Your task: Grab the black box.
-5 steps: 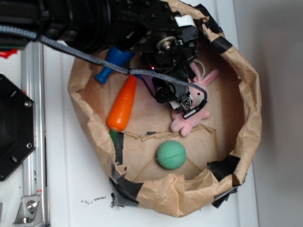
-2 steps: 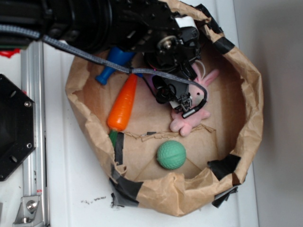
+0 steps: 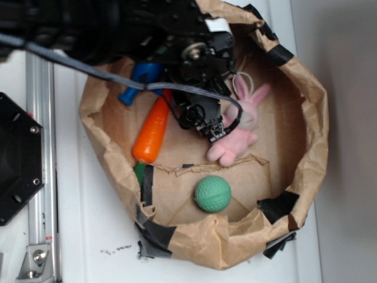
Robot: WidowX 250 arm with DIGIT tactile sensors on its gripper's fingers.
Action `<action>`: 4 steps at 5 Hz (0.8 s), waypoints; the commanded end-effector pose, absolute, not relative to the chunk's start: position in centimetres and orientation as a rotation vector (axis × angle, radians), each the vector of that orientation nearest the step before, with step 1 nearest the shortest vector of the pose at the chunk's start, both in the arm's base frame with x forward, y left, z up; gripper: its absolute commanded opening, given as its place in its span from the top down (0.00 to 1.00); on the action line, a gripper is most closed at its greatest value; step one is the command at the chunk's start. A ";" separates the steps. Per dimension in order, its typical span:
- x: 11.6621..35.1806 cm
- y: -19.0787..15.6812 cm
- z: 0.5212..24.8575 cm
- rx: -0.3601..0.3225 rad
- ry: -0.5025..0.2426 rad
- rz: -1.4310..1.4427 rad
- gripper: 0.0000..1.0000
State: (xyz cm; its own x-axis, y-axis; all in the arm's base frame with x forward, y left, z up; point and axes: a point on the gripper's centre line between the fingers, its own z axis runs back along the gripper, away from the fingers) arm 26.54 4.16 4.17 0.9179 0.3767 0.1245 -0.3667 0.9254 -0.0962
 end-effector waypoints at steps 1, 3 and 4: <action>24.7 3.2 12.8 0.011 -0.186 0.265 1.00; 25.1 0.2 17.0 -0.119 -0.099 -0.017 1.00; 25.1 -1.0 16.5 -0.143 -0.067 -0.049 1.00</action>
